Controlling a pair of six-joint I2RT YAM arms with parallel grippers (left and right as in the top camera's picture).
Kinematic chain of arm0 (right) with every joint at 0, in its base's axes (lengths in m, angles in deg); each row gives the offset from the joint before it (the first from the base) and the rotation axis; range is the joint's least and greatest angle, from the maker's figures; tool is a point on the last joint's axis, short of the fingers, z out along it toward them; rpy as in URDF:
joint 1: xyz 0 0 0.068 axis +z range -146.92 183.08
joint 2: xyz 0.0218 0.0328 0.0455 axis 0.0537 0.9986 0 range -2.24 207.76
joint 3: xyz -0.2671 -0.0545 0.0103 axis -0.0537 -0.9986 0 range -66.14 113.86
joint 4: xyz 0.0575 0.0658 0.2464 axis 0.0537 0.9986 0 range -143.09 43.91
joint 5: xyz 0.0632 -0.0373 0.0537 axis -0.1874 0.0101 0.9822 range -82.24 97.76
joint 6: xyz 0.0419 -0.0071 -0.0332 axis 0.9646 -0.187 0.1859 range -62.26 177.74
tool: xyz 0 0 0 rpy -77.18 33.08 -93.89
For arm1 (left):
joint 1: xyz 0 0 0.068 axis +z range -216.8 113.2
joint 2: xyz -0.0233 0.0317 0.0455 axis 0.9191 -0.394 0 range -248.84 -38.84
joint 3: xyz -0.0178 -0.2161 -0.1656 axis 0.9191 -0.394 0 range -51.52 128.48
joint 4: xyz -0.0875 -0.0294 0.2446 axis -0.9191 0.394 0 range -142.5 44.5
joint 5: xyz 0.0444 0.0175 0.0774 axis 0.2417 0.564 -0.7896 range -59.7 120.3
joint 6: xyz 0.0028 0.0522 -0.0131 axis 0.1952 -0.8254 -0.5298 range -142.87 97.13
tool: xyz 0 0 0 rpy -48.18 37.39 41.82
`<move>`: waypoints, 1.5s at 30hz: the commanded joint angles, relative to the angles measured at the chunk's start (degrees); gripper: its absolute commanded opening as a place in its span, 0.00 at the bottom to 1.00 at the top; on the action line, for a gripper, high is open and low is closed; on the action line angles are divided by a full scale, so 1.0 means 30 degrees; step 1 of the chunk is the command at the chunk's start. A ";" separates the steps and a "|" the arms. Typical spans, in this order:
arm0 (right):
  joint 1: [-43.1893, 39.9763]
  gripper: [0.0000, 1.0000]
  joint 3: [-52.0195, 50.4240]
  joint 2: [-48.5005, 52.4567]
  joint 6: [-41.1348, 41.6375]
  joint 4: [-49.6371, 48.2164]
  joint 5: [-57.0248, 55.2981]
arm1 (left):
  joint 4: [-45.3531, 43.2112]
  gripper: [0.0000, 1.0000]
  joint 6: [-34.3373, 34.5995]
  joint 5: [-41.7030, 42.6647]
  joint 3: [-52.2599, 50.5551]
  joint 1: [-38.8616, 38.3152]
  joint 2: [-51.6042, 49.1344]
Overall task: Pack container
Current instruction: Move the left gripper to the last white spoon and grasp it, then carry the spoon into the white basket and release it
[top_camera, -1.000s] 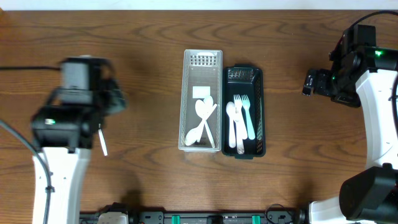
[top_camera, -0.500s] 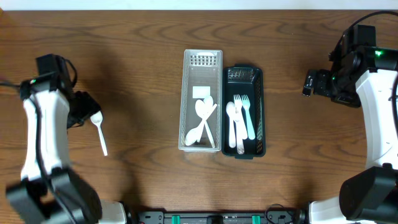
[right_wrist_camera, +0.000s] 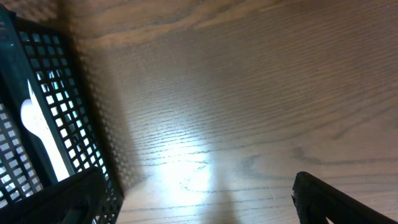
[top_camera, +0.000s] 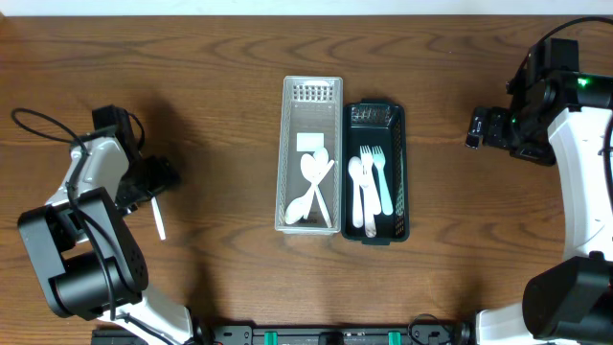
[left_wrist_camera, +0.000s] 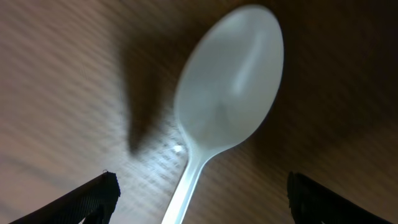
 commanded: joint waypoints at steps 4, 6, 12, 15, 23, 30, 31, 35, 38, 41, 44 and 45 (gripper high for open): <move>-0.0036 0.99 -0.0087 -0.0022 -0.0284 -0.0007 0.0066 | -0.1690 0.89 -0.0845 0.0568 -0.1851 0.0058 -0.0109; -0.0036 0.99 -0.0087 -0.0022 -0.0284 0.0015 0.0066 | -0.2193 0.89 -0.0845 0.0568 -0.2302 0.0058 -0.0109; -0.0036 0.99 -0.0087 -0.0022 -0.0284 0.0153 0.0066 | -0.2499 0.77 -0.0831 0.0561 -0.2652 0.0058 -0.0102; -0.0036 0.99 -0.0087 -0.0022 -0.0284 0.0240 0.0066 | -0.2492 0.58 -0.0831 0.0568 -0.2652 0.0058 -0.0102; -0.0036 0.99 -0.0087 -0.0022 -0.0284 0.0233 0.0058 | -0.2419 0.30 -0.0831 0.0561 -0.2652 0.0058 -0.0102; -0.0036 0.99 -0.0087 -0.0022 -0.0284 0.0226 0.0051 | -0.2426 0.06 -0.0823 0.0561 -0.2645 0.0058 -0.0087; -0.0036 0.99 -0.0087 -0.0022 -0.0284 0.0226 0.0051 | -0.2419 0.06 -0.0823 0.0561 -0.2645 0.0058 -0.0051; -0.0036 0.99 -0.0087 -0.0022 -0.0284 0.0219 0.0051 | -0.1982 0.06 -0.0685 0.0794 -0.2514 -0.0189 0.0634; -0.0036 0.99 -0.0087 -0.0022 -0.0284 0.0219 0.0051 | -0.1188 0.06 -0.0386 0.1056 -0.2135 -0.0925 0.2018; -0.0036 0.99 -0.0087 -0.0022 -0.0277 0.0219 0.0058 | -0.0015 0.06 -0.0393 0.1027 -0.1596 -0.2390 0.4160; -0.0036 0.99 -0.0087 -0.0022 -0.0277 0.0211 0.0066 | 0.0772 0.06 -0.0386 0.0976 -0.1056 -0.4612 0.6725; -0.0036 0.99 -0.0087 -0.0022 -0.0277 0.0211 0.0066 | 0.0911 0.06 -0.0386 0.0976 -0.0889 -0.5362 0.7439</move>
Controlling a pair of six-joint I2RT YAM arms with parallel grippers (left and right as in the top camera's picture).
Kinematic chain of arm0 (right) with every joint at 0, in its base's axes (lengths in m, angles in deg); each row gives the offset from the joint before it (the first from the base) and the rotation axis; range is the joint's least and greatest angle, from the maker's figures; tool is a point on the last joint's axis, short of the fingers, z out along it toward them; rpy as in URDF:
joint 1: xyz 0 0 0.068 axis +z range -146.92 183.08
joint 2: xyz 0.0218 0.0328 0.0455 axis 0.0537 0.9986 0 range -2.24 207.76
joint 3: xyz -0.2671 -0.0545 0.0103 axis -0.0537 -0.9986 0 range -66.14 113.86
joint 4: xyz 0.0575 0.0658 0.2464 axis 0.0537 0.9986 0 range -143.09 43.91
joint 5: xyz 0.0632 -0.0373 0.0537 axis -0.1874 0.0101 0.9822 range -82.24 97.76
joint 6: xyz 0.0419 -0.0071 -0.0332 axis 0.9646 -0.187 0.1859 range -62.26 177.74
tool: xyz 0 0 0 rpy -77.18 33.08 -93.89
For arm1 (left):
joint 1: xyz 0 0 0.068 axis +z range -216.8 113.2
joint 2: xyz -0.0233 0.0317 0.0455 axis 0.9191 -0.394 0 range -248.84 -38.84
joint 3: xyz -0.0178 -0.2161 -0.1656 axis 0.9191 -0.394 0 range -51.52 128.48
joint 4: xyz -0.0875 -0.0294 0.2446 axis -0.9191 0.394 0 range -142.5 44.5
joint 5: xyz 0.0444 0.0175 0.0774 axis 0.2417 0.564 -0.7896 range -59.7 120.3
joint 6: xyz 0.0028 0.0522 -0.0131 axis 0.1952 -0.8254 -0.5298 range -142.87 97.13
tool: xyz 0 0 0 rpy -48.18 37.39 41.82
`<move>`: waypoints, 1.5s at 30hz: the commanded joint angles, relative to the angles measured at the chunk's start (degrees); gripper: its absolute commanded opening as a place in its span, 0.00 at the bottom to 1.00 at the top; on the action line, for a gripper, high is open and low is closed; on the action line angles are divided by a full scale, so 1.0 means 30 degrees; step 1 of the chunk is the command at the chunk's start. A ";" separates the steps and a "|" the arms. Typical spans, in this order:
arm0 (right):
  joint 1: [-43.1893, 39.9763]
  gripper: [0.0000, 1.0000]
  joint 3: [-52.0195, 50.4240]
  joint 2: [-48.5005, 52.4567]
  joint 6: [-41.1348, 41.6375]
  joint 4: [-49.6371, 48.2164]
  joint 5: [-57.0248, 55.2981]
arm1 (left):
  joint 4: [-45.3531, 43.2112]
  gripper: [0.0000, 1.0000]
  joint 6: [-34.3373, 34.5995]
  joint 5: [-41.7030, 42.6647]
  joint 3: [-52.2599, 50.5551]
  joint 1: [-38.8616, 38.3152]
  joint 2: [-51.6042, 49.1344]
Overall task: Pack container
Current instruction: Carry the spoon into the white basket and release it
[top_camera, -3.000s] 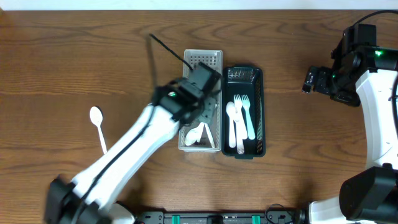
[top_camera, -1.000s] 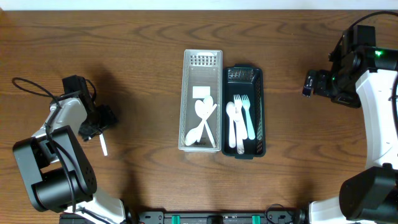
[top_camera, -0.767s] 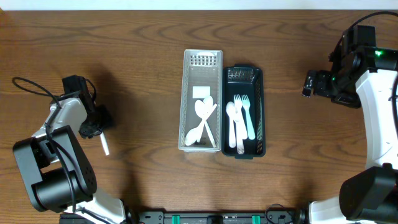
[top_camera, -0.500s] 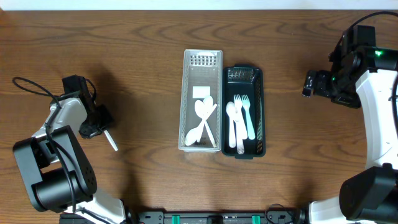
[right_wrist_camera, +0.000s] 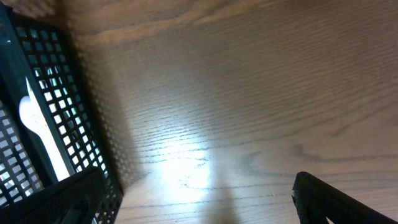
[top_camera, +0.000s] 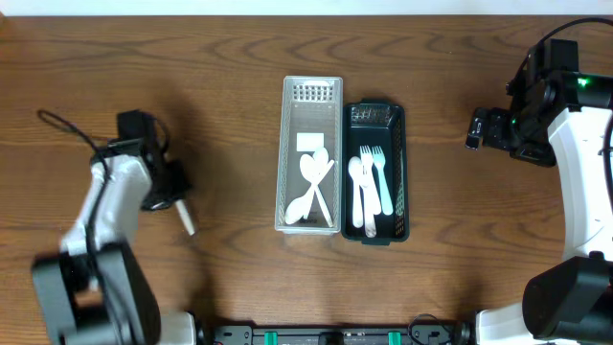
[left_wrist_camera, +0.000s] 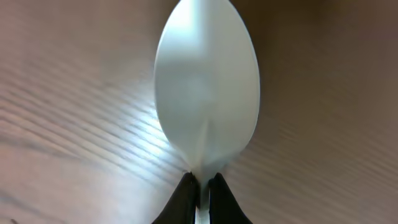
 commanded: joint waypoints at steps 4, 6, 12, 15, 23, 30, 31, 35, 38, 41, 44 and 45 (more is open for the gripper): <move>-0.0036 0.99 -0.0087 -0.0022 -0.0277 0.0015 0.0066 | 0.0823 0.06 0.1071 0.0233 0.1814 -0.5231 0.4612; -0.0036 0.99 -0.0087 -0.0022 -0.0277 0.0015 0.0066 | 0.0772 0.06 0.1705 0.0233 0.2178 -0.7227 0.5377; -0.0036 0.99 -0.0087 -0.0022 -0.0270 0.0007 0.0073 | -0.0772 0.06 0.2652 -0.0175 0.2470 -1.2313 0.5020; -0.0036 0.99 -0.0087 -0.0022 -0.0270 0.0022 0.0073 | -0.1792 0.06 0.2776 -0.0415 0.2470 -1.3843 0.3716; -0.0036 0.99 -0.0087 -0.0022 -0.0270 0.0175 0.0080 | -0.3126 0.06 0.3687 -0.0175 0.2470 -1.4382 -0.1472; -0.0036 0.99 -0.0087 -0.0022 -0.0270 0.0168 0.0080 | -0.3009 0.37 0.3490 -0.0182 0.2543 -1.4389 -0.2266; -0.0036 0.99 -0.0087 -0.0022 -0.0270 0.0168 0.0080 | -0.2958 0.42 0.3271 -0.0182 0.2645 -1.4396 -0.2091; -0.0036 0.99 -0.0087 -0.0022 -0.0270 0.0168 0.0080 | -0.1887 0.52 0.2229 -0.0197 0.3774 -1.4389 -0.1115; -0.0036 0.99 -0.0087 -0.0022 -0.0277 0.0153 0.0073 | -0.0313 0.59 0.1304 -0.0554 0.5311 -1.4389 -0.0131; -0.0036 0.99 -0.0087 -0.0022 -0.0277 0.0102 0.0073 | 0.0656 0.72 0.1239 -0.2200 0.6280 -1.4200 0.1093; 0.0007 0.99 -0.0087 -0.0029 -0.0277 0.0095 0.0073 | 0.0743 0.84 0.1246 -0.3213 0.6360 -1.3413 0.2565; 0.0073 0.99 -0.0087 -0.0029 -0.0277 0.0073 0.0066 | 0.0852 0.88 0.1253 -0.3395 0.6360 -1.3005 0.2987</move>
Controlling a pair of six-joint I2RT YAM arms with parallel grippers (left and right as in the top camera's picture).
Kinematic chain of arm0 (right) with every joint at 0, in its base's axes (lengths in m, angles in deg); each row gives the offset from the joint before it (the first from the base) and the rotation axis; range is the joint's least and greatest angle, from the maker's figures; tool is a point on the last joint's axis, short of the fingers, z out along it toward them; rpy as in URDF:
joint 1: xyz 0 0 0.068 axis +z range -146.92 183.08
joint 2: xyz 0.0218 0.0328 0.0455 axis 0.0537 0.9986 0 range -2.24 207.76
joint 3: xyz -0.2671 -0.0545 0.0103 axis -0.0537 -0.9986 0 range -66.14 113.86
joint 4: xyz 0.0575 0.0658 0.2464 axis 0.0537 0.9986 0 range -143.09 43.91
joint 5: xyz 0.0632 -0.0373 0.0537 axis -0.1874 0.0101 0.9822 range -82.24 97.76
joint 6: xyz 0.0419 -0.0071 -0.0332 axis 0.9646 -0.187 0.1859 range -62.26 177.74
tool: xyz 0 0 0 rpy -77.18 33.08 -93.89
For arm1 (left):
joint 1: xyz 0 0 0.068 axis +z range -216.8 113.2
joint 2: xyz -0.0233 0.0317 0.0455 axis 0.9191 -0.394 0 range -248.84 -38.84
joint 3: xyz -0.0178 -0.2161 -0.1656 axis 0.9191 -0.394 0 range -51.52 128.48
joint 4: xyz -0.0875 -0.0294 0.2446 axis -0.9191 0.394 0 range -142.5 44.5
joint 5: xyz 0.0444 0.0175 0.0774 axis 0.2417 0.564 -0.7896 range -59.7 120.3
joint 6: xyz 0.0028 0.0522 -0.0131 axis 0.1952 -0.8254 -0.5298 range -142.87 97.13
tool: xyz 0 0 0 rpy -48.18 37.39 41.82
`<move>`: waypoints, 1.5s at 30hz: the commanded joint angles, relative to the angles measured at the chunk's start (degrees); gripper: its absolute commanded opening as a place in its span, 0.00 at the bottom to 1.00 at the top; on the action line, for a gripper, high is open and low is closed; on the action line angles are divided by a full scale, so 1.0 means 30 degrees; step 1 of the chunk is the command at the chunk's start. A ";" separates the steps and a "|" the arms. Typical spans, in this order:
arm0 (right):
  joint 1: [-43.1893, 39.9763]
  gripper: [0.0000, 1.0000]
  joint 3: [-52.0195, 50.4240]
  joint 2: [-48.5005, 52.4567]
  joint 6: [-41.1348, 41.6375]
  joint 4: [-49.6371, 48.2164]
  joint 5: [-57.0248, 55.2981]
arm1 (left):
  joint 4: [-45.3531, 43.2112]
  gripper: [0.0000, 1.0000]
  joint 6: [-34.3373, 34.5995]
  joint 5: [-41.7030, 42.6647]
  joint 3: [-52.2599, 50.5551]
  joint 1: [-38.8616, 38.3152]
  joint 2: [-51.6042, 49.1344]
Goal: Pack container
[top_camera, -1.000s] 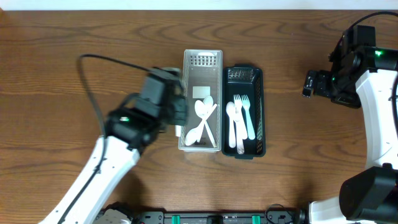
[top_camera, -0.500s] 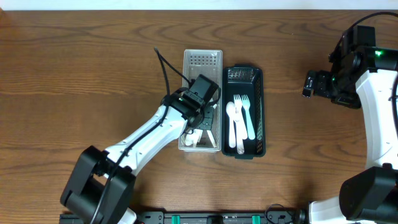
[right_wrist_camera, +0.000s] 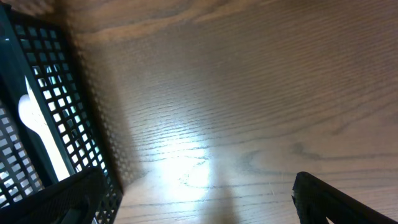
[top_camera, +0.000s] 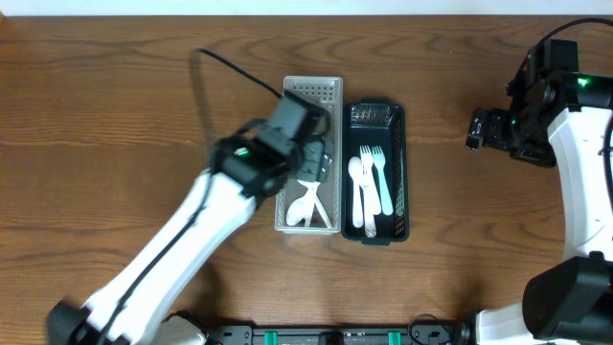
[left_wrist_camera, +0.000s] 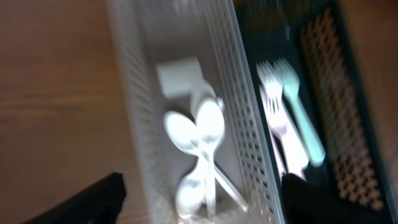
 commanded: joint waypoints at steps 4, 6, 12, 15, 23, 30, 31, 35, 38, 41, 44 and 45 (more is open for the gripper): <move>0.0940 0.99 -0.0087 -0.0313 -0.0277 -0.0619 -0.0160 | 0.0729 0.98 -0.0335 -0.1661 0.0255 0.3563 0.2193; 0.1690 0.99 -0.0087 -0.0648 -0.0270 -0.1304 -0.0430 | 0.0772 0.98 -0.0321 -0.1647 0.0255 0.5042 0.2273; 0.4022 0.99 -0.0087 -0.0903 -0.0131 -0.5588 -0.1443 | -0.0175 0.98 -0.0262 -0.1668 0.0248 0.8510 0.1588; 0.4605 0.99 -0.0087 -0.0597 -0.0233 -0.8939 -0.1894 | -0.1574 0.98 -0.0262 -0.1661 0.0255 0.9624 0.1042; 0.4459 0.99 -0.0087 -0.0459 -0.1304 -1.2298 -0.2725 | -0.2506 0.98 -0.0831 -0.1661 0.0248 1.1096 -0.0175; 0.3657 0.99 -0.0211 -0.0954 -0.1413 -0.9748 -0.3891 | -0.1960 0.98 -0.0816 -0.1668 -0.0255 1.1191 0.0532; 0.3585 0.99 -0.0393 -0.1282 -0.1406 -0.9646 -0.3942 | -0.2025 0.98 -0.0714 -0.1661 -0.0517 1.1191 0.0889; 0.3359 0.99 -0.2951 -0.3905 -0.1035 -1.0091 -0.3825 | -0.3410 0.98 -0.0481 -0.1661 -0.3155 1.0936 0.3424; 0.3570 0.99 -0.5931 -0.6411 -0.0612 -1.1030 -0.3512 | -0.5005 0.98 -0.0495 -0.1668 -0.5807 1.0477 0.5996; 0.3978 0.99 -0.9697 -0.9799 -0.0605 -1.2393 -0.3504 | -0.5938 0.98 -0.0634 -0.1676 -0.8546 0.9872 0.9362; 0.4707 0.99 -1.2917 -1.3500 -0.0627 -1.3311 -0.3577 | -0.5923 0.98 -0.0663 -0.2135 -1.0710 0.9267 1.2917; 0.5020 0.99 -1.3967 -1.4928 -0.0641 -1.3289 -0.3687 | -0.5741 0.98 -0.0933 -0.2769 -1.1460 0.9027 1.4338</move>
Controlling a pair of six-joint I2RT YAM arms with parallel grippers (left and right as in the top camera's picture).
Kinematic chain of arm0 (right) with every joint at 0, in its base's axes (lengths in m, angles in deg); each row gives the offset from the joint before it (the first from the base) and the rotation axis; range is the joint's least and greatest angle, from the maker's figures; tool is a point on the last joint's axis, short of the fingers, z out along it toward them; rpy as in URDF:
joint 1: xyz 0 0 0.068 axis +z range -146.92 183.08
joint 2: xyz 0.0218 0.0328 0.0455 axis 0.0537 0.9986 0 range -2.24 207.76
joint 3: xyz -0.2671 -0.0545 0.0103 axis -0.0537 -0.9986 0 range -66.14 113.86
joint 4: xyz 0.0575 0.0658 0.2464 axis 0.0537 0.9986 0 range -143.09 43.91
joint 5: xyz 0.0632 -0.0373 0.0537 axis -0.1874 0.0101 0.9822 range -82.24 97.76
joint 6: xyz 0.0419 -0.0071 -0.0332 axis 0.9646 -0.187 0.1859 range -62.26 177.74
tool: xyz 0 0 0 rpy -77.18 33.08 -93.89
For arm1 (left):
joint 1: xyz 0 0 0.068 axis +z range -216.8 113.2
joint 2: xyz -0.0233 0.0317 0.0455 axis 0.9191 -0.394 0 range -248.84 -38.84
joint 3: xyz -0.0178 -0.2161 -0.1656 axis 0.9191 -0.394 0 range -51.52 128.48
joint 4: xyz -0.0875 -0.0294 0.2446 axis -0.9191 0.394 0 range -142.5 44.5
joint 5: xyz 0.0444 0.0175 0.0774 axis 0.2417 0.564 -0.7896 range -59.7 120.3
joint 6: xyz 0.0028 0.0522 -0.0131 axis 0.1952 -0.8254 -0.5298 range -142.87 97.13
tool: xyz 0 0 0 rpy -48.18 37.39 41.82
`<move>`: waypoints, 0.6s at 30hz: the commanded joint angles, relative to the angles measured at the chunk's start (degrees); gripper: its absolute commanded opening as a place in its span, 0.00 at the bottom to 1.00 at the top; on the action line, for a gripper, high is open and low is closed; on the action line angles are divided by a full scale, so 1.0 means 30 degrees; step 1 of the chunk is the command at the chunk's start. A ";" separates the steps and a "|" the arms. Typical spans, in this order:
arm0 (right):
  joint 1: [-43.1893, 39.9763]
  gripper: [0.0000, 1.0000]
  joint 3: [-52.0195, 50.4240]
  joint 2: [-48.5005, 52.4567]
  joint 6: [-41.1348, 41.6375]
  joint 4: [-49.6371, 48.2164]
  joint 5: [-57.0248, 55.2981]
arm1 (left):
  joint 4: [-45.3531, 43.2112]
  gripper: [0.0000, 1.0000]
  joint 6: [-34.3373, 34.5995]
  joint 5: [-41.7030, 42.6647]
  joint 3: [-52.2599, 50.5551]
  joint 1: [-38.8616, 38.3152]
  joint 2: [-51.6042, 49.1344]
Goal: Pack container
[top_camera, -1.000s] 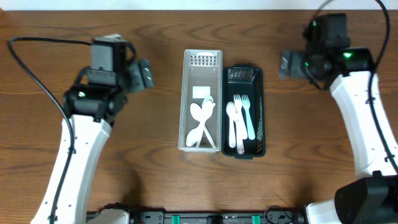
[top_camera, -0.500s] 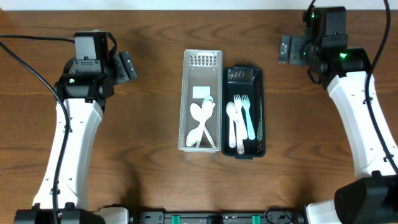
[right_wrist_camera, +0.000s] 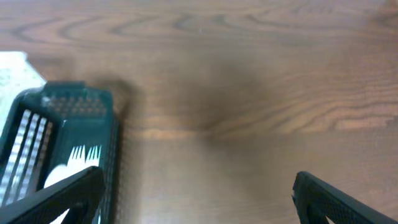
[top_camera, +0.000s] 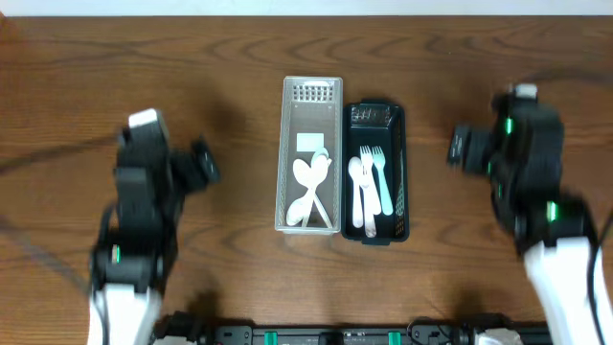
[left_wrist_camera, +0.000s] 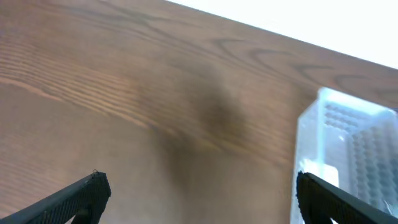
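Observation:
A clear white basket point(top_camera: 312, 96) stands at the table's centre with white spoons point(top_camera: 308, 182) lying in it. Against its right side is a dark green basket point(top_camera: 397, 172) holding forks point(top_camera: 370, 163) and a white spoon. My left gripper point(top_camera: 203, 165) is well left of the baskets, open and empty point(left_wrist_camera: 200, 200); the clear basket point(left_wrist_camera: 348, 143) shows at that view's right edge. My right gripper point(top_camera: 458, 150) is right of the dark basket, open and empty point(right_wrist_camera: 196, 200), with the dark basket point(right_wrist_camera: 74, 112) at its left.
Bare brown wood table point(top_camera: 230, 77) lies all round the two baskets. A white label point(top_camera: 308, 141) sits on the clear basket's floor. The table's far edge point(left_wrist_camera: 261, 25) shows in the left wrist view.
My left arm was stretched over the clear basket with its gripper open; now it is back at the left of the table, open and empty. My right arm has shifted and its gripper faces the dark basket.
My left gripper stood open around a white spoon lying on the table at the left. Then it was shut on the spoon's neck. Then it was open above the clear basket with the spoons below. Now it is back at the left, and the spoon lies in the basket.

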 commanded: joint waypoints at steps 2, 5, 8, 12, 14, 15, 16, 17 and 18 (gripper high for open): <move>0.1246 0.99 -0.3854 -0.5173 -0.0182 0.0168 -0.0437 | 0.0685 0.98 -0.0743 -0.2339 -0.2565 -0.0831 0.4969; 0.1770 0.99 -0.5952 -0.8706 -0.0364 0.1304 -0.0678 | 0.2011 0.98 -0.0729 -0.2645 -0.4058 -0.1158 0.8102; 0.1902 0.99 -0.7672 -1.1963 -0.0364 0.2681 -0.0678 | 0.4284 0.98 -0.0736 -0.2645 -0.5129 -0.1217 1.0440; 0.1894 0.99 -0.8692 -1.4265 -0.0350 0.2557 -0.0299 | 0.5129 0.98 -0.0729 -0.2499 -0.5646 -0.1217 1.1555; 0.1887 0.99 -0.8714 -1.4593 -0.0364 0.2783 -0.0335 | 0.5508 0.98 -0.0721 -0.2499 -0.5646 -0.1217 1.1519; 0.1887 0.99 -0.8714 -1.4600 -0.0357 0.2790 -0.0328 | 0.5610 0.98 -0.0729 -0.2499 -0.5646 -0.1217 1.1519; 0.1894 0.99 -0.8721 -1.4579 -0.0357 0.2790 -0.0321 | 0.5727 0.98 -0.0729 -0.2499 -0.5646 -0.1217 1.1519; 0.1894 0.99 -0.8721 -1.4579 -0.0357 0.2790 -0.0321 | 0.5807 0.98 -0.0729 -0.2499 -0.5646 -0.1217 1.1519; 0.1887 0.99 -0.8721 -1.4579 -0.0357 0.2790 -0.0321 | 0.5880 0.98 -0.0721 -0.2499 -0.5646 -0.1217 1.1519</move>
